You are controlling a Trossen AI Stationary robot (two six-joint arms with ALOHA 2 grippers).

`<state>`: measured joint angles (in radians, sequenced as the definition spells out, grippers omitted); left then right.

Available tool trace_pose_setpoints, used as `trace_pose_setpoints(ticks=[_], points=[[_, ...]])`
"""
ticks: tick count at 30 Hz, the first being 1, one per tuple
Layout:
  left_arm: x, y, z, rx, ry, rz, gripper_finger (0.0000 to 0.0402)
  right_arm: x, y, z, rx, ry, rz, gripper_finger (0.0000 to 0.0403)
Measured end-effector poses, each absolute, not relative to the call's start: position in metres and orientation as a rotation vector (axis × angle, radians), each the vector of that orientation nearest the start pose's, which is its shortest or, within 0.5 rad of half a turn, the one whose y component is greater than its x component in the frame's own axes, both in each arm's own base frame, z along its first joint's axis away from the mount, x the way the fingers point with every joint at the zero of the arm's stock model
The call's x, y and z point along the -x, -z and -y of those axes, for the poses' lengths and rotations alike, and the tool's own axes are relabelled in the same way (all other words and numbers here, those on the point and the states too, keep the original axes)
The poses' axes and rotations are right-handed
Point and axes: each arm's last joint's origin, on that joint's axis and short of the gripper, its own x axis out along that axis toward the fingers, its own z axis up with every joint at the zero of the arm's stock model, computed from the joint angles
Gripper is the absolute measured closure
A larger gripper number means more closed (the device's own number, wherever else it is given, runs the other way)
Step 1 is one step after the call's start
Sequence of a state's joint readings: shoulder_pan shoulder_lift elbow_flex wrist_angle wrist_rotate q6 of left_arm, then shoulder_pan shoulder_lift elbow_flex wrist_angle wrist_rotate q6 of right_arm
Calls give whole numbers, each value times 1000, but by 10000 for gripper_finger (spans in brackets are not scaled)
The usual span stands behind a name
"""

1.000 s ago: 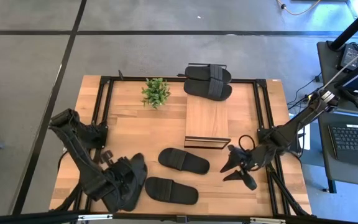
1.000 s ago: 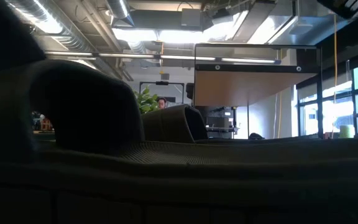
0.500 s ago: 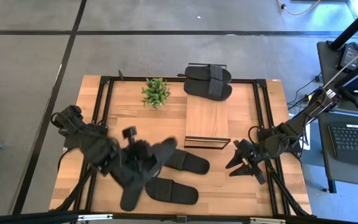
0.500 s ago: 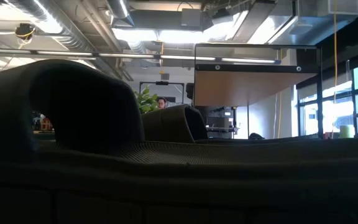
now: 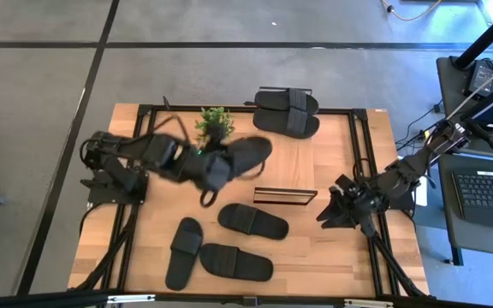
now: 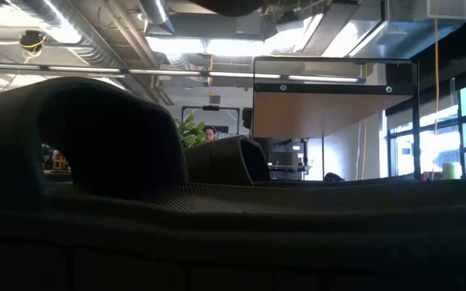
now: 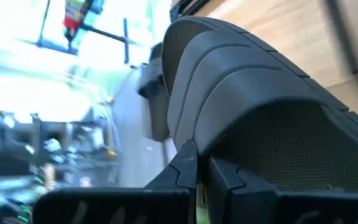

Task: Pick and place slides into the shelf
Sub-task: Put the black slide on the shelf

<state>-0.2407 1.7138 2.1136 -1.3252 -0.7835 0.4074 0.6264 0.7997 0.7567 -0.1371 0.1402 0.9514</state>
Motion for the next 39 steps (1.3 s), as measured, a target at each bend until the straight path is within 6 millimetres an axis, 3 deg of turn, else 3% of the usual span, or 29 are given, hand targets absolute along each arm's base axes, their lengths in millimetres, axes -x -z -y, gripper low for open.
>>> trace_pose_setpoints(ticks=[9, 14, 18, 29, 39], points=[[-342, -452, -25, -1040, -75, -804, 401, -143, -328, -97, -910, -359, -371, 236], [-359, -445, -59, -1241, -5, -693, 401, -143, -328, -97, -909, -358, -372, 236], [-379, -425, -77, -1331, 100, -641, 401, -144, -327, -96, -906, -330, -365, 236], [-437, -355, -94, -1469, 279, -671, 401, -145, -325, -94, -898, -229, -332, 236], [-459, -333, -99, -1444, 258, -634, 401, -146, -324, -94, -919, -215, -335, 236]])
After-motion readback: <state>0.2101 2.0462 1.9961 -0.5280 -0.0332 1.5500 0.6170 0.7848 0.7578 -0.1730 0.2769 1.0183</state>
